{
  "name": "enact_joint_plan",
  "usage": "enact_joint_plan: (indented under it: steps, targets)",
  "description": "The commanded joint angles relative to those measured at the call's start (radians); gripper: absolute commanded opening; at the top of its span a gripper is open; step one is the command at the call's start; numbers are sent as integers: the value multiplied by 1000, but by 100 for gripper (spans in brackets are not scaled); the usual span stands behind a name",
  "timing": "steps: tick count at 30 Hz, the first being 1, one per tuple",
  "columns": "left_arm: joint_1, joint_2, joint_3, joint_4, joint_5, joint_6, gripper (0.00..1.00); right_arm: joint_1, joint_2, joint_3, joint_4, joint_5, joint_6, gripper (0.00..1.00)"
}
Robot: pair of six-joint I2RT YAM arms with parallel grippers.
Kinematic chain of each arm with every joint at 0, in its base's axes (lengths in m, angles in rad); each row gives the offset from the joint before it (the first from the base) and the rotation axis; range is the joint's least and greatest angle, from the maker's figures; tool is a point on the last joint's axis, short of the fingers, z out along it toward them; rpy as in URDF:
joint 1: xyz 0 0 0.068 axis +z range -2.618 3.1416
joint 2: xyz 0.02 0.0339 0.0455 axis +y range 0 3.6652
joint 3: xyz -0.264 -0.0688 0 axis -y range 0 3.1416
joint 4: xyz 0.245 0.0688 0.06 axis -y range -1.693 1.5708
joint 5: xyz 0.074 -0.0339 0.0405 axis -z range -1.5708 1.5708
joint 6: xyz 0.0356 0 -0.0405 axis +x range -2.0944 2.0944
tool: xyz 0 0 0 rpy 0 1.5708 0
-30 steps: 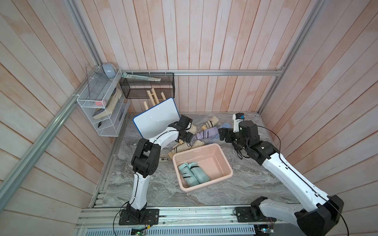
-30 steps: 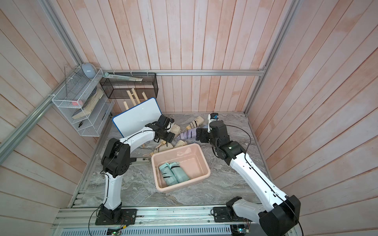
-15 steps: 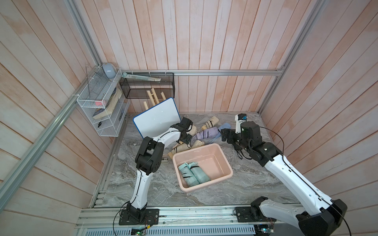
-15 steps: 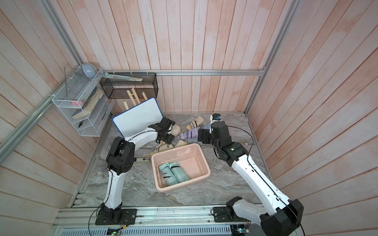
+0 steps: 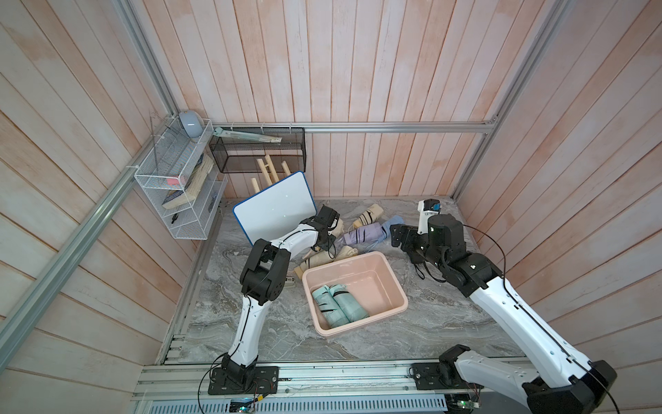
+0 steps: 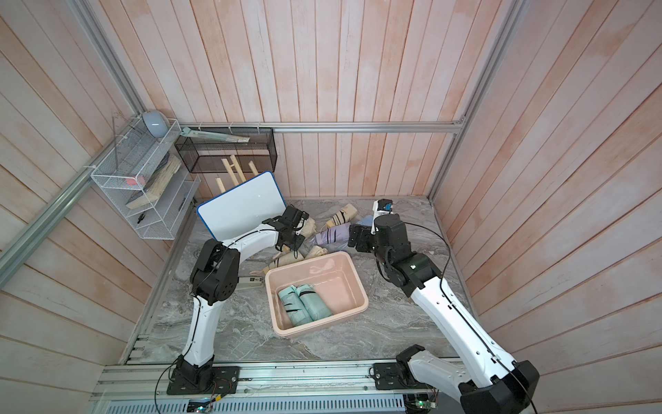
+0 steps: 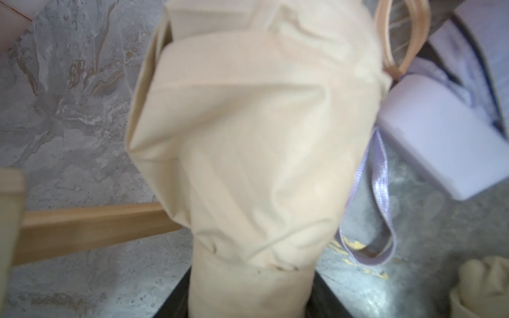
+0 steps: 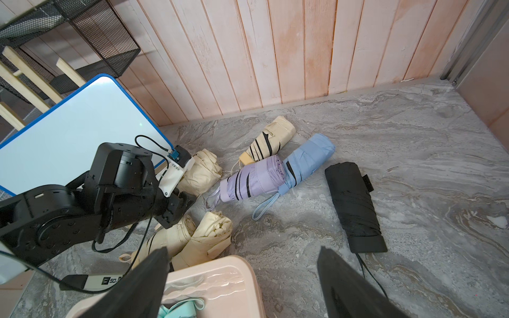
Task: Put the umbrella into the storage box
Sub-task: Pick up the umbrella from the center of the board.
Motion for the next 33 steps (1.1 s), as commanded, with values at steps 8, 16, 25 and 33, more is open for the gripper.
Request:
enact_joint_plan:
  steps: [8, 16, 25, 33]
  targets:
    - [-7, -81, 74, 10, -20, 16, 26, -5, -45, -29, -45, 30, 31, 91]
    - [-22, -201, 93, -4, -25, 51, 23, -12, -52, -36, -47, 8, 34, 90]
    - [-79, -407, 5, 27, 66, 169, 23, -31, -46, 59, -99, -67, 23, 92]
    - [-190, -657, -210, 147, 118, 434, 21, -38, 69, 345, -364, -178, -5, 92]
